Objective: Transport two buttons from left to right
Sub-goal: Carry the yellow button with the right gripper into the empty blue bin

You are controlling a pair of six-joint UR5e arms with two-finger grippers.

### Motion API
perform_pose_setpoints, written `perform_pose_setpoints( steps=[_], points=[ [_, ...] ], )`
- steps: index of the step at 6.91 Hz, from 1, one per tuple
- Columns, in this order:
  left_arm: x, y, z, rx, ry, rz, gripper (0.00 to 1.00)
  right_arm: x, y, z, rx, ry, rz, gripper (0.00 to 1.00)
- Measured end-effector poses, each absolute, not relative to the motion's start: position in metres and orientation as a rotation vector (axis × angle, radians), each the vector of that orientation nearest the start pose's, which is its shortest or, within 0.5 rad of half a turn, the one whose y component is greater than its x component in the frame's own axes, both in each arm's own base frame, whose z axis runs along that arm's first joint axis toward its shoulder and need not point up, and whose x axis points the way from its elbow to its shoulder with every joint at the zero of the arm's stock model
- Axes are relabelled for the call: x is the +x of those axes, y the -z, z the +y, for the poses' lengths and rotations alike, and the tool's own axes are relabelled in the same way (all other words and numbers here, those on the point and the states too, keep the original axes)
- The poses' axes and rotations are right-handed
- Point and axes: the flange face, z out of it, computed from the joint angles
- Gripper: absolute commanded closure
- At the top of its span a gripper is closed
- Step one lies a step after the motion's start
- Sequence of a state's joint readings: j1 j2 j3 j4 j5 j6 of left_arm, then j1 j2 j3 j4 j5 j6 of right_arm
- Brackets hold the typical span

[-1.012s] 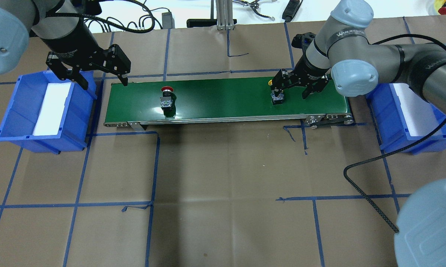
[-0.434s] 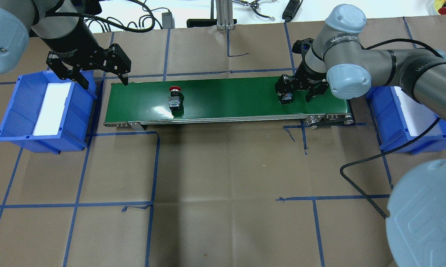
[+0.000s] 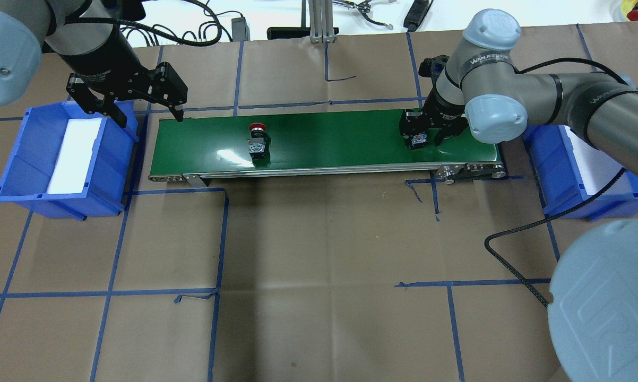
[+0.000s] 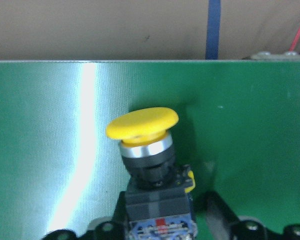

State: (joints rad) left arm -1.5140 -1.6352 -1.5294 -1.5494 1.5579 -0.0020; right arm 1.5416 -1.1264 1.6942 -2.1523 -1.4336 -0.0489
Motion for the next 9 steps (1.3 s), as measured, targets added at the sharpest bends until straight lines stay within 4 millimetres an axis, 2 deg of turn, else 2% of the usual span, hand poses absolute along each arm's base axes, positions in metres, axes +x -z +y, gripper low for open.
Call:
perform_pose_setpoints(
  steps=[2, 4, 5, 6, 7, 8, 9],
  points=[
    [-0.105, -0.478, -0.526, -0.093, -0.002, 3.154, 0.00, 0.121, -0.254, -0.626, -0.040, 0.078, 3.081, 0.96],
    [-0.105, -0.478, -0.526, -0.094, -0.001, 3.154, 0.00, 0.107, -0.299, -0.631, -0.029, 0.173, 3.149, 0.96],
    [-0.105, -0.478, -0.526, -0.094, -0.001, 3.155, 0.00, 0.083, -0.328, -0.626, 0.020, 0.206, 3.176, 0.96],
    [-0.105, -0.479, -0.525, -0.093, 0.000, 3.155, 0.00, 0.040, -0.356, -0.619, 0.078, 0.221, 3.196, 0.96],
    [-0.105, -0.479, -0.525, -0.092, 0.001, 3.156, 0.00, -0.010, -0.375, -0.610, 0.081, 0.220, 3.210, 0.96],
    [-0.105, -0.479, -0.525, -0.092, 0.001, 3.156, 0.00, -0.060, -0.385, -0.601, 0.048, 0.210, 3.223, 0.96],
    [-0.105, -0.479, -0.525, -0.092, 0.002, 3.156, 0.00, -0.106, -0.384, -0.593, 0.027, 0.194, 3.230, 0.98]
  ],
)
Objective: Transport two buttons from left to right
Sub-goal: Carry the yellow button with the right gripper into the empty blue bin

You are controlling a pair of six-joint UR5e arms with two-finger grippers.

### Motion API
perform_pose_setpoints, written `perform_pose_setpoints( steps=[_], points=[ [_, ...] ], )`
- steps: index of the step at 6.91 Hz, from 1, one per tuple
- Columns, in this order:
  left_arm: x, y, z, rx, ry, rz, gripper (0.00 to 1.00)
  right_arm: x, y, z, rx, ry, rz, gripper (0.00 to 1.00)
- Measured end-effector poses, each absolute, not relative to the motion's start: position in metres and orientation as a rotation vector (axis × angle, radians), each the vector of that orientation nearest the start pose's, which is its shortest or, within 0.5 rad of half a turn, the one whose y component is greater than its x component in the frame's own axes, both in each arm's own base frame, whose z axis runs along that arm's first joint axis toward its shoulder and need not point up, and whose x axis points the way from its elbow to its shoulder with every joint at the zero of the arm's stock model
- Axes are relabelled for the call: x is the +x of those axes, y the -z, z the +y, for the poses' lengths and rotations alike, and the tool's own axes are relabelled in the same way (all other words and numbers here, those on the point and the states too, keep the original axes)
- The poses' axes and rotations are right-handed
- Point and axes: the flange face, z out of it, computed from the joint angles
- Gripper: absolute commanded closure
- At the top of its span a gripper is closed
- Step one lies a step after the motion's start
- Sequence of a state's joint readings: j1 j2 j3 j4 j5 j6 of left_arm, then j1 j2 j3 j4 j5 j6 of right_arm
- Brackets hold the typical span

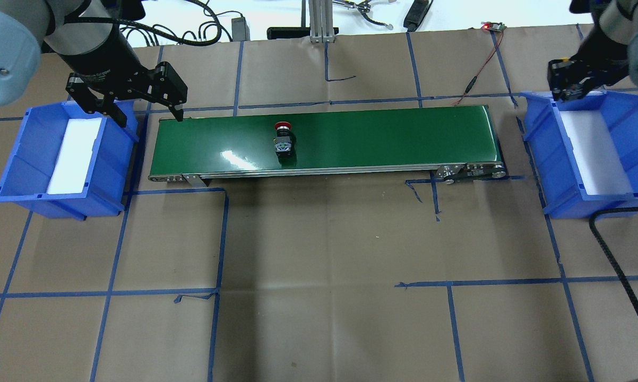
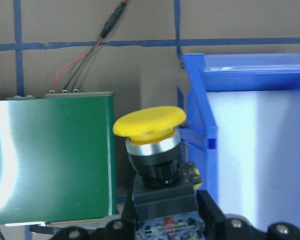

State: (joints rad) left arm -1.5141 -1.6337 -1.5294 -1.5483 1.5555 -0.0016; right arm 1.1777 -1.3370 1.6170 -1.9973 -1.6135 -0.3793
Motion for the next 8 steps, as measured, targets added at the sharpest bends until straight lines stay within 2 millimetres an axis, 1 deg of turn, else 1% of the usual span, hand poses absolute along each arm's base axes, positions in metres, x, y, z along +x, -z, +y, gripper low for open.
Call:
perform_pose_setpoints(
  steps=[1, 2, 3, 4, 5, 7, 8],
  points=[
    [-0.105, -0.479, -0.525, -0.092, 0.004, 3.155, 0.00, -0.140, -0.372, -0.587, 0.035, 0.174, 3.230, 0.98],
    [-0.105, -0.479, -0.525, -0.092, 0.004, 3.153, 0.00, -0.161, -0.353, -0.579, 0.058, 0.163, 3.230, 0.98],
    [-0.105, -0.479, -0.524, -0.089, 0.003, 3.150, 0.00, -0.175, -0.329, -0.570, 0.072, 0.163, 3.232, 0.98],
    [-0.104, -0.479, -0.522, -0.084, 0.002, 3.146, 0.00, -0.185, -0.307, -0.559, 0.082, 0.149, 3.230, 0.99],
    [-0.104, -0.479, -0.522, -0.083, 0.001, 3.143, 0.00, -0.191, -0.286, -0.549, 0.096, 0.108, 3.219, 0.99],
    [-0.104, -0.480, -0.521, -0.081, 0.005, 3.139, 0.00, -0.190, -0.248, -0.536, 0.108, 0.063, 3.204, 0.99],
    [-0.104, -0.480, -0.521, -0.080, 0.007, 3.138, 0.00, -0.188, -0.237, -0.532, 0.111, 0.051, 3.200, 0.98]
  ],
)
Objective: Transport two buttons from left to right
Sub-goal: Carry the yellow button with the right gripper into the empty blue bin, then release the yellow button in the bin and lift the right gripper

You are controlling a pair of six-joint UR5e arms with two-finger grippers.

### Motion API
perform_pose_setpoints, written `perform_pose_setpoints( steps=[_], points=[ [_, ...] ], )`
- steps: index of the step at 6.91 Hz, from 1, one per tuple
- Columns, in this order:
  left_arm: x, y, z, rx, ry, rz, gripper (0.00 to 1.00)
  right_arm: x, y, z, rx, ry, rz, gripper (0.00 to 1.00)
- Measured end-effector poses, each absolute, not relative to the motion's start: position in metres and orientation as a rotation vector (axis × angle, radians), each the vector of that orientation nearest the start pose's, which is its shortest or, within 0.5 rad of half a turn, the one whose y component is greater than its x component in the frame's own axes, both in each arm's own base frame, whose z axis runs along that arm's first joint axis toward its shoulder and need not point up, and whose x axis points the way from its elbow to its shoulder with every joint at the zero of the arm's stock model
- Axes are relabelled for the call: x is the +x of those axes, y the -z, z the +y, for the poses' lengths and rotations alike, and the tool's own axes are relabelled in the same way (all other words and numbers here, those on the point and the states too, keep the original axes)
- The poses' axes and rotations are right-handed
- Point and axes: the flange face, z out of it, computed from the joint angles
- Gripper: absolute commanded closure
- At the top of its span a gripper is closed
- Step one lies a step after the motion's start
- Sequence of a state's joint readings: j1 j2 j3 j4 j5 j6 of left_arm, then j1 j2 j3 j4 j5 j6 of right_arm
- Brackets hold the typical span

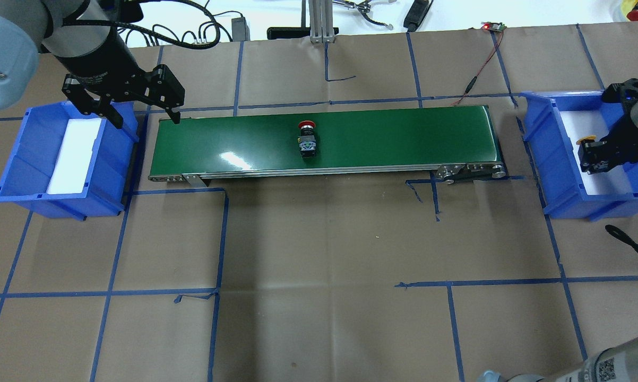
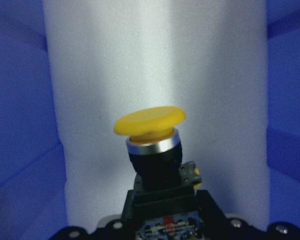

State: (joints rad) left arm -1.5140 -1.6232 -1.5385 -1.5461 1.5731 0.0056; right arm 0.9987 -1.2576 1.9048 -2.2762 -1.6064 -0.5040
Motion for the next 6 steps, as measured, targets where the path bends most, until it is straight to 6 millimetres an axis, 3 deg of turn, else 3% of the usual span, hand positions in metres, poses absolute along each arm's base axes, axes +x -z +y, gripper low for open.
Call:
perform_pose_setpoints(
  steps=[2, 3, 4, 5, 6],
  points=[
    [-0.104, -0.480, -0.521, -0.080, 0.010, 3.138, 0.00, -0.188, -0.220, -0.525, 0.120, 0.016, 3.189, 0.95],
    [-0.104, -0.480, -0.521, -0.079, 0.011, 3.138, 0.00, -0.192, -0.216, -0.521, 0.133, 0.002, 3.188, 0.68],
    [-0.104, -0.480, -0.522, -0.079, 0.013, 3.139, 0.00, -0.196, -0.215, -0.519, 0.144, -0.008, 3.191, 0.17],
    [-0.104, -0.481, -0.522, -0.079, 0.015, 3.139, 0.00, -0.198, -0.215, -0.518, 0.148, -0.009, 3.194, 0.05],
    [-0.104, -0.481, -0.522, -0.079, 0.016, 3.139, 0.00, -0.198, -0.217, -0.517, 0.147, -0.006, 3.196, 0.01]
  ],
)
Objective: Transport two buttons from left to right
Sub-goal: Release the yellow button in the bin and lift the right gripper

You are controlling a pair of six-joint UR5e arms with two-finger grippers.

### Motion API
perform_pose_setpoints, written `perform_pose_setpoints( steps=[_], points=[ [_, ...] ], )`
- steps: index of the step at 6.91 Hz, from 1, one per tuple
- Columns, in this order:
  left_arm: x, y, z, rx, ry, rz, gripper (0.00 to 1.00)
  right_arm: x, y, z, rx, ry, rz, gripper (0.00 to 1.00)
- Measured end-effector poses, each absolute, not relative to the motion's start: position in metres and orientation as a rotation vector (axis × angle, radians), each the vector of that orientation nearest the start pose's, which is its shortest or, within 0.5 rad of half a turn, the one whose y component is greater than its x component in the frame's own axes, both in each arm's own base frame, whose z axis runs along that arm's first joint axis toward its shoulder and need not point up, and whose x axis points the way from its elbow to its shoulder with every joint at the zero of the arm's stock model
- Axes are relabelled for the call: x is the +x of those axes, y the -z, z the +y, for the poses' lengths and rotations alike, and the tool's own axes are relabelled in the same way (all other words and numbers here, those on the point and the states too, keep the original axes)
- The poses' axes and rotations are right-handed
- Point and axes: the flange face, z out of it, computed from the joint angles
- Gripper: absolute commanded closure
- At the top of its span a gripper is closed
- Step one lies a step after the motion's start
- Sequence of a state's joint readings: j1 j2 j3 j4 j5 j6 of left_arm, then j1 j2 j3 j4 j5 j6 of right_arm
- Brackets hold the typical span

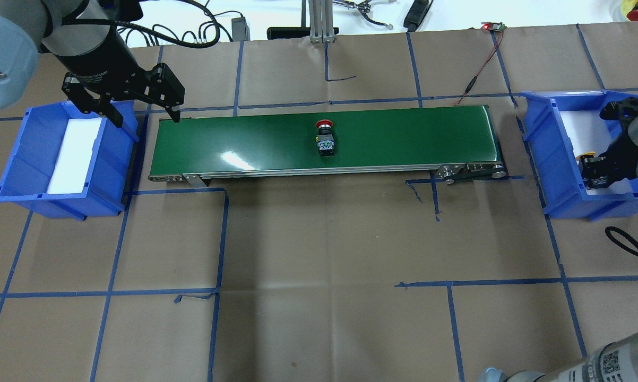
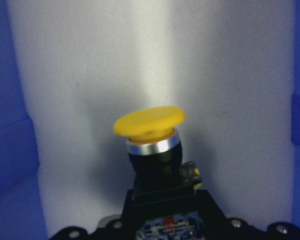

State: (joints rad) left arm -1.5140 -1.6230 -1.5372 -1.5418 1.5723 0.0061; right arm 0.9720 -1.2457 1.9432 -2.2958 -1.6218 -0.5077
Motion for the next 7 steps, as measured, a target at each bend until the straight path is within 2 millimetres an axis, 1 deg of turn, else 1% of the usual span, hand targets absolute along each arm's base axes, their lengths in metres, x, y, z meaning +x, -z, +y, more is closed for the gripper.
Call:
perform_pose_setpoints(
  steps=[3, 4, 5, 6, 7],
  points=[
    [-0.104, -0.482, -0.522, -0.079, 0.020, 3.139, 0.00, -0.197, -0.224, -0.517, 0.145, 0.007, 3.203, 0.01],
    [-0.104, -0.482, -0.522, -0.080, 0.021, 3.139, 0.00, -0.197, -0.234, -0.519, 0.151, 0.029, 3.211, 0.01],
    [-0.104, -0.482, -0.522, -0.079, 0.021, 3.139, 0.00, -0.198, -0.254, -0.522, 0.159, 0.080, 3.229, 0.01],
    [-0.104, -0.482, -0.522, -0.079, 0.022, 3.139, 0.00, -0.196, -0.281, -0.528, 0.158, 0.137, 3.247, 0.01],
    [-0.104, -0.482, -0.522, -0.079, 0.022, 3.139, 0.00, -0.188, -0.309, -0.537, 0.136, 0.173, 3.258, 0.00]
  ],
)
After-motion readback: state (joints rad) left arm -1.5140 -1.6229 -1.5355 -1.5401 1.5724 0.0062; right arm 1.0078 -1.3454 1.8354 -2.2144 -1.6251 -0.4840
